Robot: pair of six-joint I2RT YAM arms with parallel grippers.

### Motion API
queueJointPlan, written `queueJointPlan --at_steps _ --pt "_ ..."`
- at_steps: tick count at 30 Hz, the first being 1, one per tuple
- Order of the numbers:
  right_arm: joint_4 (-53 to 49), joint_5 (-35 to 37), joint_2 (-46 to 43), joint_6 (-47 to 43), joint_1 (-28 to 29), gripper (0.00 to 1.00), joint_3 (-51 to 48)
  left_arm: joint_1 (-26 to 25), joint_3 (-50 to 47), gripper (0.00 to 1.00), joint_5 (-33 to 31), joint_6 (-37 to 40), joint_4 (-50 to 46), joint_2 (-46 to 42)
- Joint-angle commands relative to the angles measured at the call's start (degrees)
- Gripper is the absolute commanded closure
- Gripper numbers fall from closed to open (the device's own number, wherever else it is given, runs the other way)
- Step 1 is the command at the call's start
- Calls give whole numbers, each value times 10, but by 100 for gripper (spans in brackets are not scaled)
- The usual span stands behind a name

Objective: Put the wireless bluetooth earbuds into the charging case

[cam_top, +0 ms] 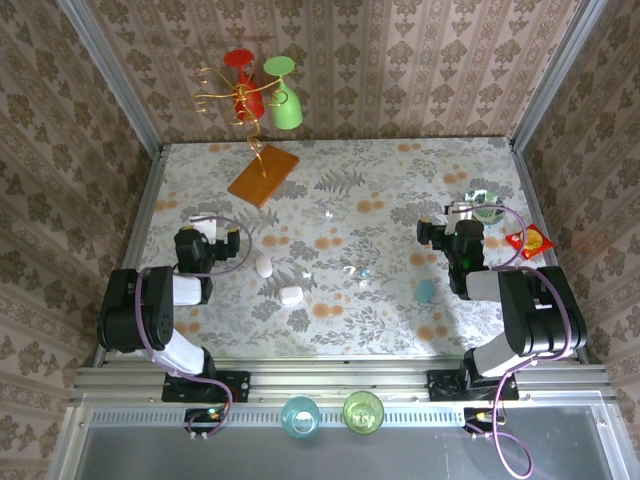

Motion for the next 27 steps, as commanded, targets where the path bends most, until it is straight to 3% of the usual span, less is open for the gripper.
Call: queueJointPlan --at_steps 1,5,8,14,20,27 --pt "25 17 5 -4 2 0 -7 -1 7 0 3 -3 17 -3" --pt "15 17 -16 -5 3 0 -10 -9 -11 0 -8 5 29 -35" --pt "-50 25 -69 -3 5 0 -3 -18 -19 0 -16 10 -3 -87" --pt "-202 14 -182 7 19 0 38 -53 -1 0 -11 29 -146 -194" --pt "-331 9 -236 43 74 0 89 -110 46 0 -18 21 -281 -237" --pt "-454 13 -217 97 179 0 162 -172 100 0 -25 12 -397 -254"
